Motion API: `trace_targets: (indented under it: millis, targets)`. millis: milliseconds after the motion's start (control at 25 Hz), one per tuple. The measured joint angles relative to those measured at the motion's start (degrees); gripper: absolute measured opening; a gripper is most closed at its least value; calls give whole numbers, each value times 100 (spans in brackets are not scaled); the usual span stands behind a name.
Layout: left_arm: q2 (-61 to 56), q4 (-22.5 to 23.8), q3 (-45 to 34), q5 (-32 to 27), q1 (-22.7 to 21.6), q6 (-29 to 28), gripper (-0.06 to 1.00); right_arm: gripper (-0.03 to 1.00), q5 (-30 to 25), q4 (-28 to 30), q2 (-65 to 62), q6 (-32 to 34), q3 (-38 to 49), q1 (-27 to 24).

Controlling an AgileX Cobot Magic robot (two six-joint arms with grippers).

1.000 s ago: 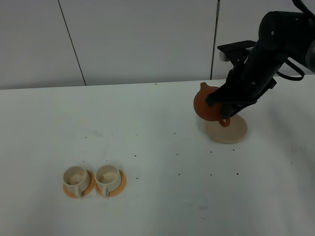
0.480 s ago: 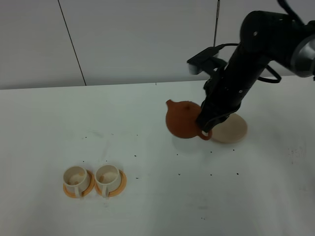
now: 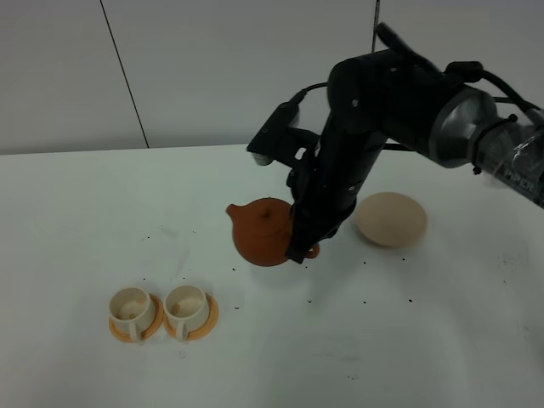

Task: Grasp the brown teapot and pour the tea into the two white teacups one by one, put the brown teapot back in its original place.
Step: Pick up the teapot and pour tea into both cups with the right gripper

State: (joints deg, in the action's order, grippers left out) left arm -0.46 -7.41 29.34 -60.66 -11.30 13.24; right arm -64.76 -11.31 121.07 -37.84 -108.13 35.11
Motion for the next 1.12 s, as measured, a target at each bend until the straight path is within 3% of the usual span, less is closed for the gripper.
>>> trace_targets:
  millis: [480, 720, 1120]
  targets:
    - [0, 0, 0, 5, 0, 0, 23, 10, -5, 340, 0, 472, 0, 565]
    - [0, 0, 0, 5, 0, 0, 23, 10, -115, 908, 0, 720, -39, 905]
    - [0, 0, 0, 5, 0, 7, 23, 10, -572, 1063, 680, 739, -1436, 1255]
